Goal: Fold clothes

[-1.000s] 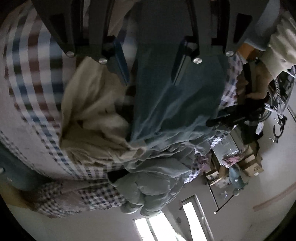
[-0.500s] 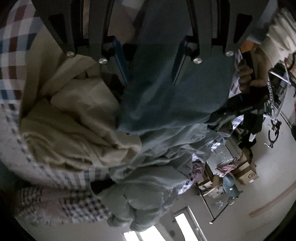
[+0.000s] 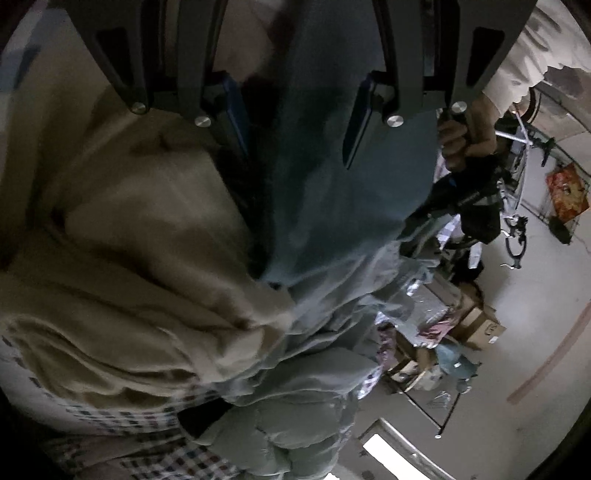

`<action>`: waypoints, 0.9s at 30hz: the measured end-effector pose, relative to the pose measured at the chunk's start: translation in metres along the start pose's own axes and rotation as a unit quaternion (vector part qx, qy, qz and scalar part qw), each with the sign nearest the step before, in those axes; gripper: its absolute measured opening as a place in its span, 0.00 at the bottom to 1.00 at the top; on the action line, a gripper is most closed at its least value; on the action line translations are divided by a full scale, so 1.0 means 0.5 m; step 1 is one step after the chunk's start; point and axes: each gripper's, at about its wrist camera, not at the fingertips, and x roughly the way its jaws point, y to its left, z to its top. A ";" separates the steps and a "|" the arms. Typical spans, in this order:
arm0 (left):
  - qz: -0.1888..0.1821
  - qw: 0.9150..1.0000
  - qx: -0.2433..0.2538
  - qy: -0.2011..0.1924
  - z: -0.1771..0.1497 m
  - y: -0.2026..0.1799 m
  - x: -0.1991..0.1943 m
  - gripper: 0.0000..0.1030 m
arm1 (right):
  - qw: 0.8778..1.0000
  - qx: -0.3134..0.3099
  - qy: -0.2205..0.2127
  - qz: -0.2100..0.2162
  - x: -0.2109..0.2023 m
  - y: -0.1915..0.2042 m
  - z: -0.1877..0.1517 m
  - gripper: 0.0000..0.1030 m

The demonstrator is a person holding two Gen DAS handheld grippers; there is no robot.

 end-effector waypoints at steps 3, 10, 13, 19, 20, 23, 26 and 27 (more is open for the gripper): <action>-0.005 1.000 -0.001 0.001 0.001 0.003 -0.001 0.23 | 1.000 -0.002 0.005 0.013 0.022 -0.003 0.023 0.51; -0.015 1.000 -0.007 0.006 0.002 0.005 -0.003 0.23 | 0.998 -0.011 0.031 0.045 0.042 -0.003 0.036 0.52; -0.019 1.000 -0.010 0.009 0.003 0.004 -0.002 0.24 | 0.997 -0.022 0.043 0.053 0.041 0.005 0.029 0.51; -0.024 1.000 -0.011 0.012 0.004 0.004 -0.005 0.24 | 0.994 -0.044 0.068 0.069 0.038 0.019 0.016 0.51; -0.024 1.000 -0.011 0.012 0.004 0.004 -0.004 0.24 | 0.994 -0.047 0.072 0.072 0.037 0.022 0.014 0.51; -0.024 1.000 -0.010 0.013 0.005 0.004 -0.003 0.24 | 0.991 -0.058 0.083 0.082 0.035 0.030 0.007 0.51; -0.020 1.000 -0.005 0.013 0.003 0.002 -0.001 0.25 | 0.989 -0.077 0.058 0.111 0.030 0.062 0.013 0.51; -0.019 1.000 -0.004 0.014 0.003 0.001 -0.001 0.25 | 0.989 -0.085 0.050 0.111 0.032 0.071 0.015 0.51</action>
